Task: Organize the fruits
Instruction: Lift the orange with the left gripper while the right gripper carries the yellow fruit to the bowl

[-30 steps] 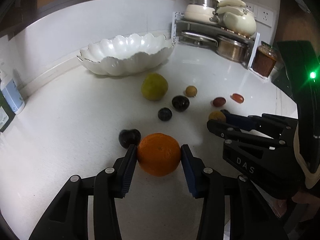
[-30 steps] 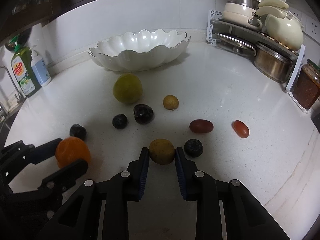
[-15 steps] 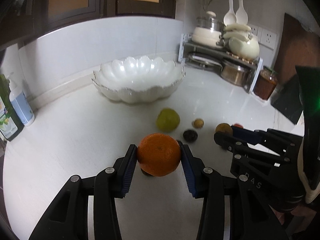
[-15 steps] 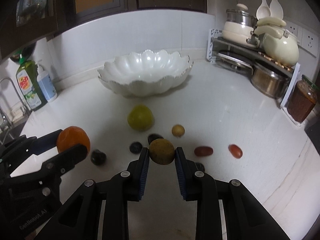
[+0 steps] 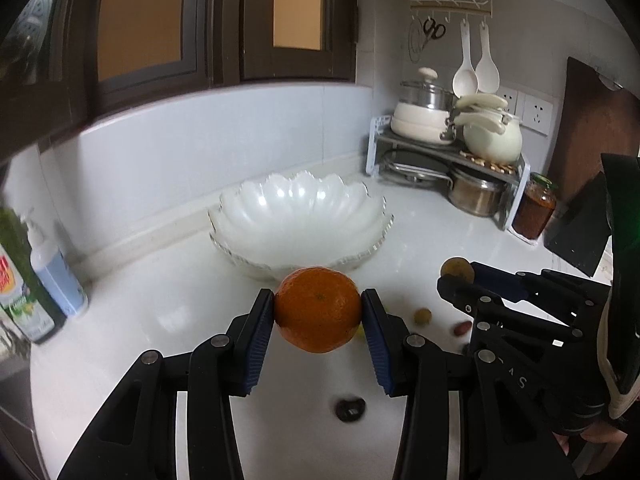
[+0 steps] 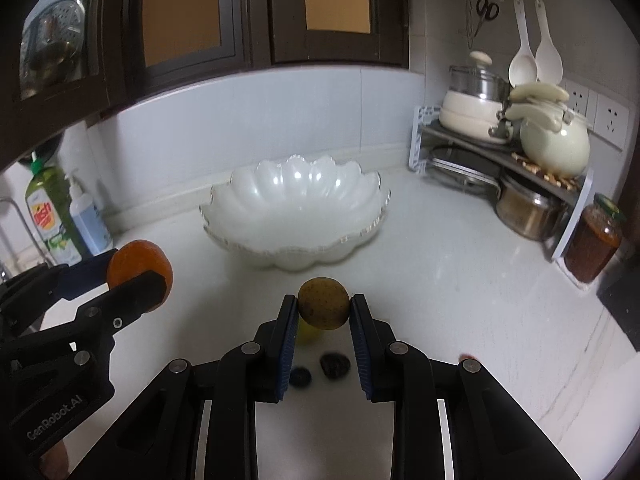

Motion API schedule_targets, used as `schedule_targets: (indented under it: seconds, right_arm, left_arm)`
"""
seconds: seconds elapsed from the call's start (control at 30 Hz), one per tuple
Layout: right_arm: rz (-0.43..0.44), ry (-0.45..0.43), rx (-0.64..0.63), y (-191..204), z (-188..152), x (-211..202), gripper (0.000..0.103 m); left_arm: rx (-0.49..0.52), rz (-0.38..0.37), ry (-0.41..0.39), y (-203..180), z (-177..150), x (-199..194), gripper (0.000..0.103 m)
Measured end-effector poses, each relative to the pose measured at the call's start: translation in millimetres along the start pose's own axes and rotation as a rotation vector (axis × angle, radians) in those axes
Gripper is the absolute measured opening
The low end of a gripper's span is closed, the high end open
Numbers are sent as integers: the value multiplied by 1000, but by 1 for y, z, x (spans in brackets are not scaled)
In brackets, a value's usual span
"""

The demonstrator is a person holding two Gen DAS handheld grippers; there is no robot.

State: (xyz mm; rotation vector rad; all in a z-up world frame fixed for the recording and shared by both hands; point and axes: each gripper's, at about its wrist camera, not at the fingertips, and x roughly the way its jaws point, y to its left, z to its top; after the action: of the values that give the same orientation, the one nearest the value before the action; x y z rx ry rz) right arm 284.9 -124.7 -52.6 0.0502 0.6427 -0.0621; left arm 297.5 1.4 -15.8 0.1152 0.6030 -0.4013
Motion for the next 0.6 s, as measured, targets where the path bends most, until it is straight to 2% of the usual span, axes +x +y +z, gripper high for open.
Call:
schedule_targets:
  seconds: [0.33,0.6]
  right_arm:
    - [-13,-46,6,11,40,16,28]
    - [15,-58,-18,5,74,41,28]
  left_arm:
    - [4,28,-43,20,38,16,44]
    - [-14,76,-33,24,64,40,44]
